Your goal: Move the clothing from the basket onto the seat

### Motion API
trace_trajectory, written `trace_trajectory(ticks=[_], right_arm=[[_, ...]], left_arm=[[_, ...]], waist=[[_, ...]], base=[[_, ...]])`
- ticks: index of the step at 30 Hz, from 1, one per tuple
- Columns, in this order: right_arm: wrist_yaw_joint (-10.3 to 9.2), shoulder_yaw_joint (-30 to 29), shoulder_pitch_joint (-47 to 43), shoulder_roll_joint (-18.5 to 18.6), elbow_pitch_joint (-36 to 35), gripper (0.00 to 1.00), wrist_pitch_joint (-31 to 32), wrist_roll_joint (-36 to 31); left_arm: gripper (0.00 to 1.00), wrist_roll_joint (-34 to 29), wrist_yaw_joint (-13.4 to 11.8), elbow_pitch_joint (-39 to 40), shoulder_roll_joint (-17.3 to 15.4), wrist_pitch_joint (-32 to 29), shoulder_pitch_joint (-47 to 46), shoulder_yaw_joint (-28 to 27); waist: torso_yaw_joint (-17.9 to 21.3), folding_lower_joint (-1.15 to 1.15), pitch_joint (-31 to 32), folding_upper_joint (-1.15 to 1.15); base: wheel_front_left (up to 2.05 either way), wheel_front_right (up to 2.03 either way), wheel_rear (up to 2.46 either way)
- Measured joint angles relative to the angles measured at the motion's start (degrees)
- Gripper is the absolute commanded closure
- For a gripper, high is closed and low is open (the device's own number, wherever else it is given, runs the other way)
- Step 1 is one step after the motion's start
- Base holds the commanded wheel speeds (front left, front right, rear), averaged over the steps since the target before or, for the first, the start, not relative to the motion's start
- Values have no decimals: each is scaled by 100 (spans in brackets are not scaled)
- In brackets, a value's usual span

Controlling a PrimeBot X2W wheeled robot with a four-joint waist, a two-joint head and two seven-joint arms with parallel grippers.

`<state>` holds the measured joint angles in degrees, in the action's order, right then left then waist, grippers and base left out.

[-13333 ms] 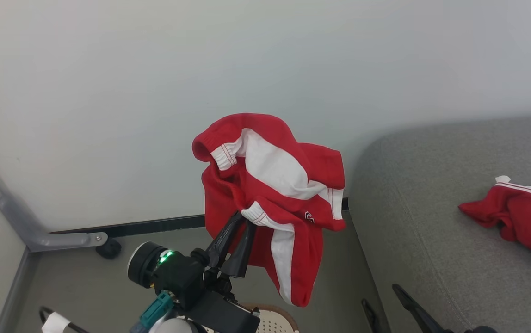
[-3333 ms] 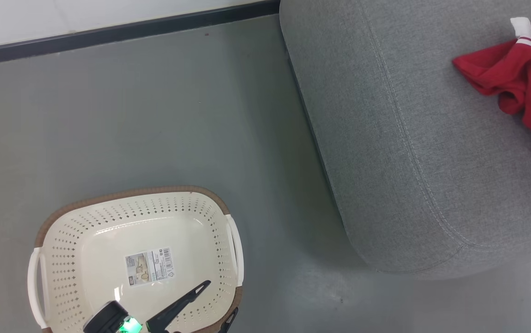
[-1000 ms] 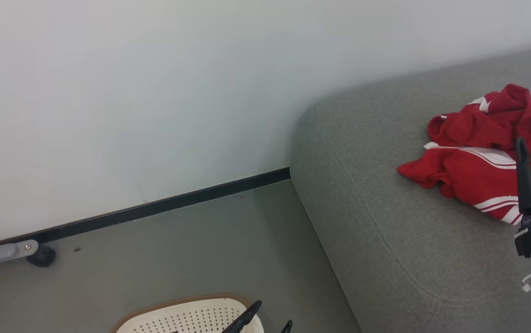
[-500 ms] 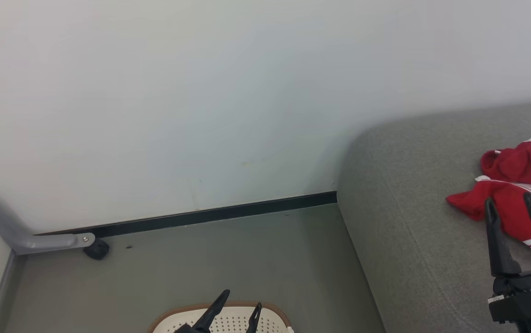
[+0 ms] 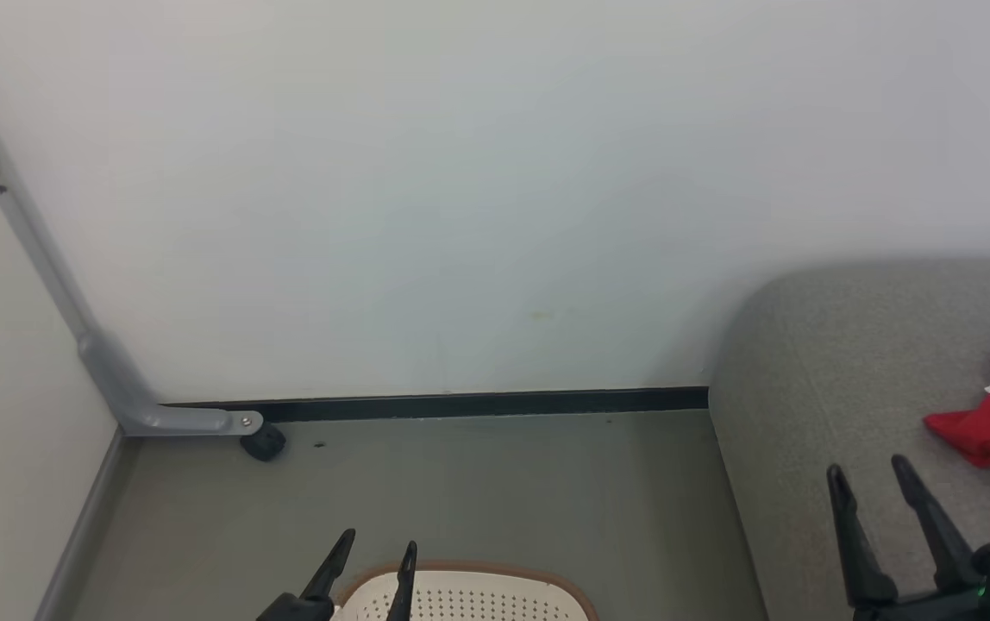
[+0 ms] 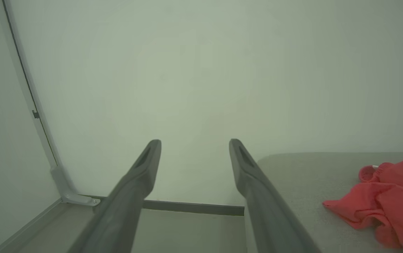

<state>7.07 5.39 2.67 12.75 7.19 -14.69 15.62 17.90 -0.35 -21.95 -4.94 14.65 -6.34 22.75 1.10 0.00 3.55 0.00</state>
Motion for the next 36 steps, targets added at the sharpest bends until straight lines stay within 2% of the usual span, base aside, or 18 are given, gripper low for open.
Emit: trace_trajectory(ticks=[6, 13, 36], right_arm=[[-12, 29, -365, -211, 175, 0, 1, 1], [-58, 2, -494, -319, 312, 0, 1, -11], [-111, 108, -558, -510, 514, 0, 1, -265]], left_arm=[[0, 1, -168, -105, 3, 0, 199, -247], [0, 12, -235, -130, 18, 0, 319, -467], [0, -44, -224, -218, 99, 0, 426, -806]], waist=[[-266, 0, 57, 0], [-483, 0, 96, 0], [-467, 0, 23, 0]], base=[[0, 0, 0], [0, 0, 0], [0, 0, 0]])
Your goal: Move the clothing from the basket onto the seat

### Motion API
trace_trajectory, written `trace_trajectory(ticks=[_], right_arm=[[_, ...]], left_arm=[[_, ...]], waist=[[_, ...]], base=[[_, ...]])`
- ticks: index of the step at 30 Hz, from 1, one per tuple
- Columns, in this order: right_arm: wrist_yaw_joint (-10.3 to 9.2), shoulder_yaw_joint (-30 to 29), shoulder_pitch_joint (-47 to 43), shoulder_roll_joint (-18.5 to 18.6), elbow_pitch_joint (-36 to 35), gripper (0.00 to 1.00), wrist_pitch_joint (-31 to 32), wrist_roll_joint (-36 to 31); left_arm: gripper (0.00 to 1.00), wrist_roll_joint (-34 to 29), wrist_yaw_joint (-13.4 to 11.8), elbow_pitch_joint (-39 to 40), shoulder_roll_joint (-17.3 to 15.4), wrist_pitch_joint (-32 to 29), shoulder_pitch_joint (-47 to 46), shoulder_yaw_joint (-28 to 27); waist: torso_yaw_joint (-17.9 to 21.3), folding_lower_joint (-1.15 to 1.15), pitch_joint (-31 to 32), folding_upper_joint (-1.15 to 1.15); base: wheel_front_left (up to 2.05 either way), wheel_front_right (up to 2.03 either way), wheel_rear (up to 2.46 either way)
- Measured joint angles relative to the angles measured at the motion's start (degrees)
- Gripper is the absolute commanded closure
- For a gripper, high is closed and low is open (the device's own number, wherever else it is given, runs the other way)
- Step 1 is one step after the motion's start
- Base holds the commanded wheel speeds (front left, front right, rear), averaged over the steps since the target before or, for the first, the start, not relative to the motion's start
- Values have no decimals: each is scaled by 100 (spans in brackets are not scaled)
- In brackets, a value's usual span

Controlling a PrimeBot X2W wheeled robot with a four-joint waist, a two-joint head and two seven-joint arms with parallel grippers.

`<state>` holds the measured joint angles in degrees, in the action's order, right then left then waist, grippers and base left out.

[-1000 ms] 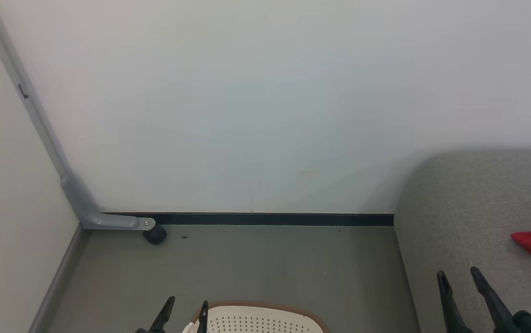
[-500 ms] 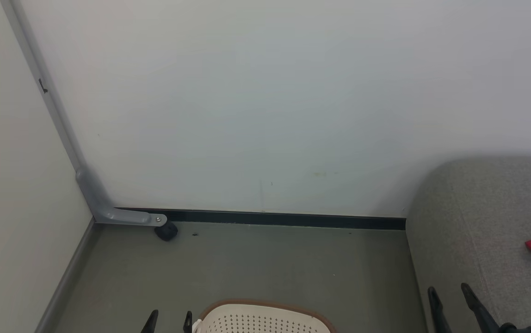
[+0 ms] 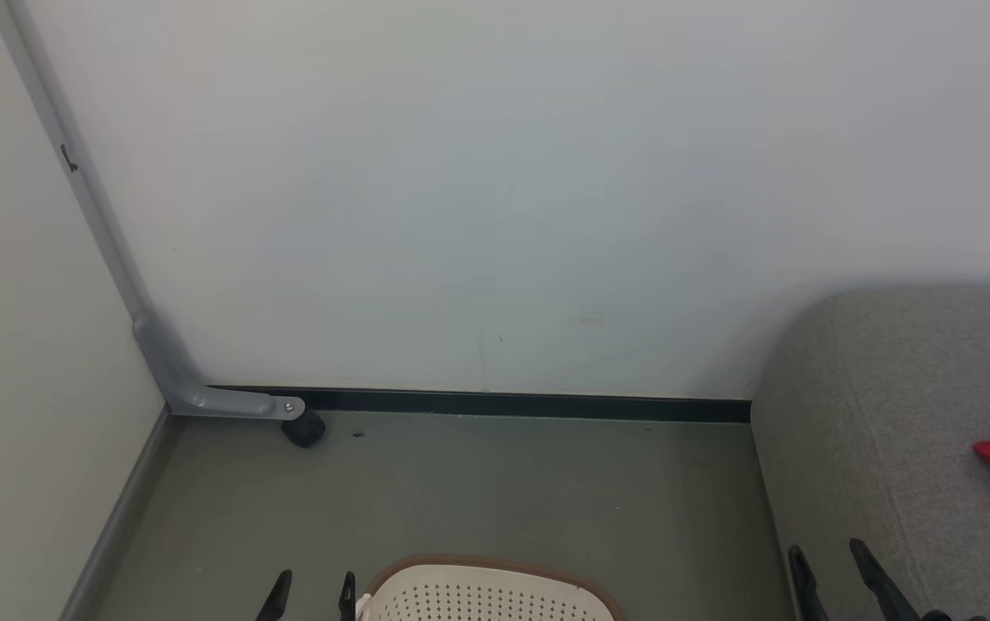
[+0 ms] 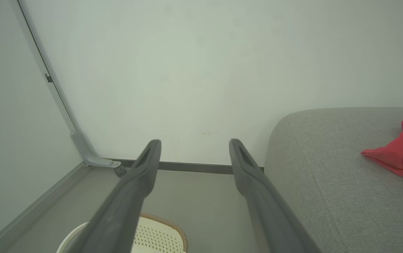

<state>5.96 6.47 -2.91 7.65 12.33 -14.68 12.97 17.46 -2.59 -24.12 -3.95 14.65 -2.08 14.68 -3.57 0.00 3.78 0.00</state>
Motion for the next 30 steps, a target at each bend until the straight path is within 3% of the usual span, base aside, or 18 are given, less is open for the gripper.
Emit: trace_trajectory(ticks=[10, 17, 30], right_arm=[[1, -55, 3, -10, 48, 0, 0, -43], [1, -92, 8, -13, 49, 0, 0, -89], [3, -112, 9, -22, 54, 0, 0, -143]], left_arm=[[0, -67, 23, 22, 30, 0, 0, -102], [0, 24, 297, 65, 46, 0, 2, -168], [0, 112, 516, 121, 68, 0, 27, -308]], waist=[[43, 0, -18, 0], [59, 0, -33, 0], [63, 0, -50, 0]], base=[[0, 0, 0], [0, 0, 0], [0, 0, 0]])
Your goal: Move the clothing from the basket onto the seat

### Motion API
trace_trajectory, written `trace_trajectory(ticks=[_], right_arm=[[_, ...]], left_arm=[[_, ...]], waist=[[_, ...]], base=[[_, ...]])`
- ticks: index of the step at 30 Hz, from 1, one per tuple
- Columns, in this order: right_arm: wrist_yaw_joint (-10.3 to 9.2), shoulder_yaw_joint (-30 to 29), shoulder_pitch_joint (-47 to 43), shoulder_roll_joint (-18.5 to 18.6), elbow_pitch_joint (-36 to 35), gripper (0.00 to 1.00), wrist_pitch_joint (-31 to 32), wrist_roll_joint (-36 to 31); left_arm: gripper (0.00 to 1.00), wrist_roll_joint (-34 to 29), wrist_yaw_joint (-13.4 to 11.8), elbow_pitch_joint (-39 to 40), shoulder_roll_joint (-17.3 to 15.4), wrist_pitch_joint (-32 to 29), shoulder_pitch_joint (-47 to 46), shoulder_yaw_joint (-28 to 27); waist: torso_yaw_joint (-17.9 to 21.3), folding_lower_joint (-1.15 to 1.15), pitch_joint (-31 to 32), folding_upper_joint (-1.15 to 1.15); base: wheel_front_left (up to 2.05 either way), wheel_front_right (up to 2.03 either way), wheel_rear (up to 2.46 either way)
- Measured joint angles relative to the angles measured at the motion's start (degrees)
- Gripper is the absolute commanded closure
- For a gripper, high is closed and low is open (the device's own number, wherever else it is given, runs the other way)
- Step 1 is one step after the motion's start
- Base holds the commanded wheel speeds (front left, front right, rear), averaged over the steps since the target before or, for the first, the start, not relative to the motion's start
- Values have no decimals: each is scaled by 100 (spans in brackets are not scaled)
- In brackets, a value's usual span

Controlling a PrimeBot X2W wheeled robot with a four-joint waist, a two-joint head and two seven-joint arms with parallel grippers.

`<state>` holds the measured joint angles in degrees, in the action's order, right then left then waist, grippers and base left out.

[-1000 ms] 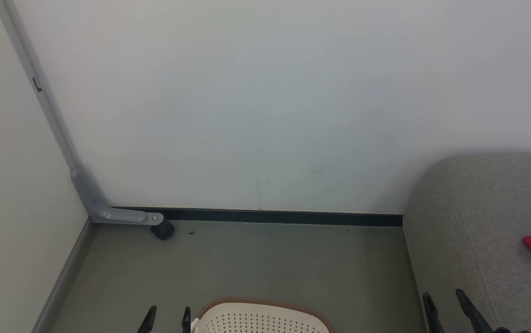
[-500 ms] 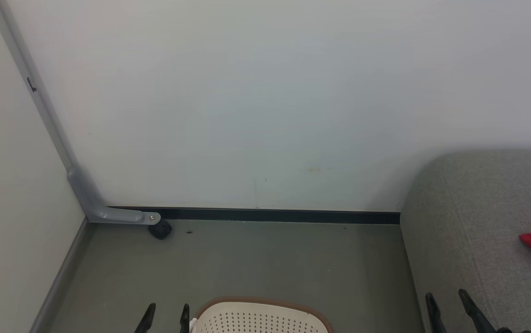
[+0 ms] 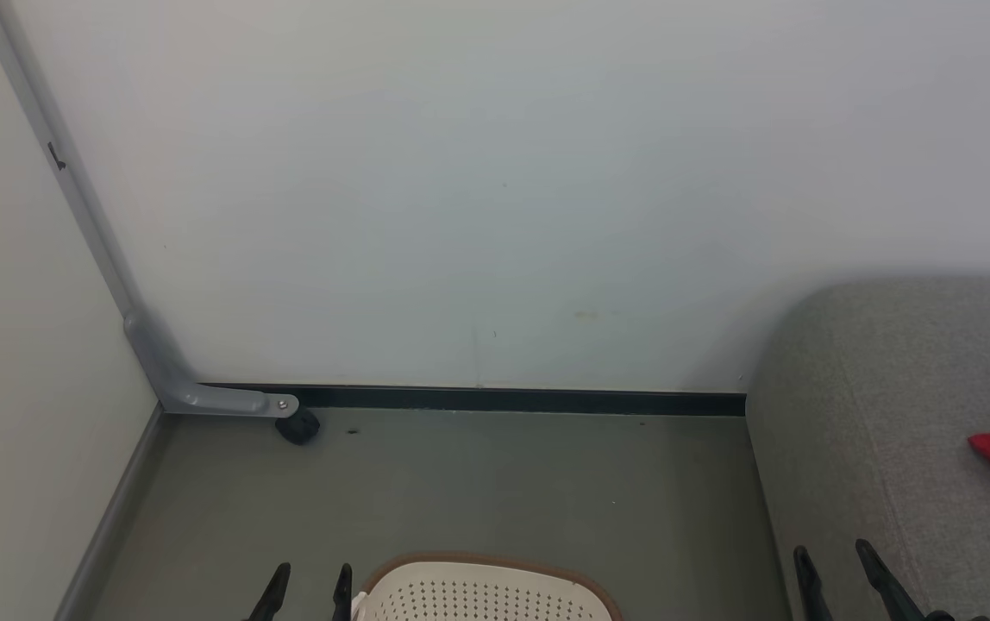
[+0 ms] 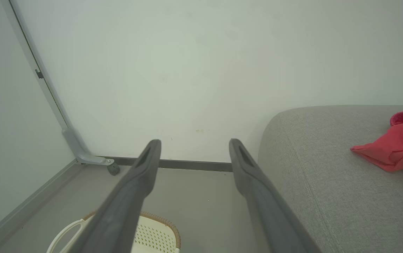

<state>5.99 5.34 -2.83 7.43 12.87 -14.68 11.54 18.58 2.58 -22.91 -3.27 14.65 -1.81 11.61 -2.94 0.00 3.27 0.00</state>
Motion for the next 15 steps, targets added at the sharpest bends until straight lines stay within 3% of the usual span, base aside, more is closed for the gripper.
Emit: trace_trajectory(ticks=[15], right_arm=[[7, -31, 15, -30, 52, 0, 0, 0]], left_arm=[[0, 263, 148, -27, 20, 0, 68, -157]], waist=[[36, 0, 15, 0]], base=[[0, 0, 0]])
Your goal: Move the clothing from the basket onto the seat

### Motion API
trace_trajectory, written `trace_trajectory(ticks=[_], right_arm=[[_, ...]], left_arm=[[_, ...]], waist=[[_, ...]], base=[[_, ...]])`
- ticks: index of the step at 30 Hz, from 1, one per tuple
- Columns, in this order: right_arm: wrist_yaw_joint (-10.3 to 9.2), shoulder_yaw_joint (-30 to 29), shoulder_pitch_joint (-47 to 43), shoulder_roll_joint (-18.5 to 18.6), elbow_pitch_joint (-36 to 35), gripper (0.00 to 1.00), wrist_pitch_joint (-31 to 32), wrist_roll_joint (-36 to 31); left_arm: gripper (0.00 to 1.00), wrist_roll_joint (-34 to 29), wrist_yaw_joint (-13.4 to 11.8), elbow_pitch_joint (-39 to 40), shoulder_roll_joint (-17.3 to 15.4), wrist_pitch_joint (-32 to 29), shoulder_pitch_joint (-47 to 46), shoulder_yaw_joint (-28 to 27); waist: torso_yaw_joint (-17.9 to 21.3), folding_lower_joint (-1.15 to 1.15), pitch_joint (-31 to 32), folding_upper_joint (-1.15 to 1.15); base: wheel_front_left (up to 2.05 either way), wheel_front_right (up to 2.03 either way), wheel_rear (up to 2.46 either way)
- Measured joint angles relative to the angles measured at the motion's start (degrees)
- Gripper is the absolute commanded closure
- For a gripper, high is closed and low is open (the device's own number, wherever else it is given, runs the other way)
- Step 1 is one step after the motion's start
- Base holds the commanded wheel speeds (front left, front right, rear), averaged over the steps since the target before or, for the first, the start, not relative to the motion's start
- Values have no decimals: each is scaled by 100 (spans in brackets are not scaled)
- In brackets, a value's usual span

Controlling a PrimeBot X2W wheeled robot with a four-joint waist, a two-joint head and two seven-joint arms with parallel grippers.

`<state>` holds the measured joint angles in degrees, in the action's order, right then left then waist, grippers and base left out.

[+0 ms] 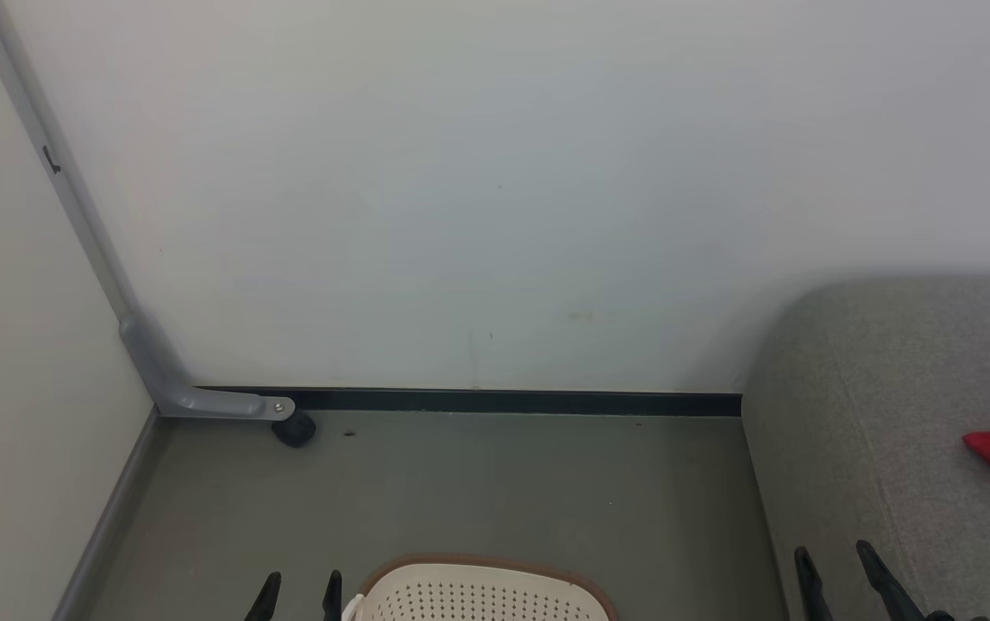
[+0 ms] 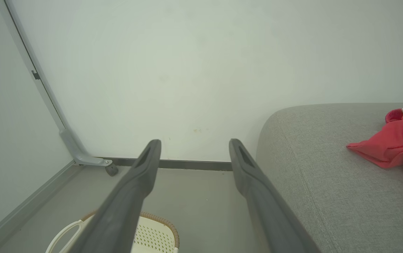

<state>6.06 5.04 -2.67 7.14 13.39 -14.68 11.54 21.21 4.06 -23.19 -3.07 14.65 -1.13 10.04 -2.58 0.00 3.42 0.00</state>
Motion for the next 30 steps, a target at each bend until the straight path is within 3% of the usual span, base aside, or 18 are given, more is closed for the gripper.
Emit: trace_trajectory(ticks=[11, 12, 21, 30], right_arm=[[8, -68, 2, -55, 2, 0, 0, 5], [5, -62, -10, -64, 32, 100, 0, 3], [1, -42, -280, -191, 459, 100, 59, 91], [1, -181, -243, -221, 502, 100, 265, 842]], left_arm=[[0, 59, 7, 1, 1, 0, 25, -20], [100, 63, 1, -34, 0, -1, 30, -12], [100, 119, -1, -399, -1, -49, 311, -25], [100, 815, 3, -368, 0, -258, 298, -171]], waist=[[33, 0, 4, 0], [34, 0, 5, 0], [41, 0, -1, 0], [63, 0, -36, 0]], base=[[0, 0, 0], [0, 0, 0], [0, 0, 0], [0, 0, 0]])
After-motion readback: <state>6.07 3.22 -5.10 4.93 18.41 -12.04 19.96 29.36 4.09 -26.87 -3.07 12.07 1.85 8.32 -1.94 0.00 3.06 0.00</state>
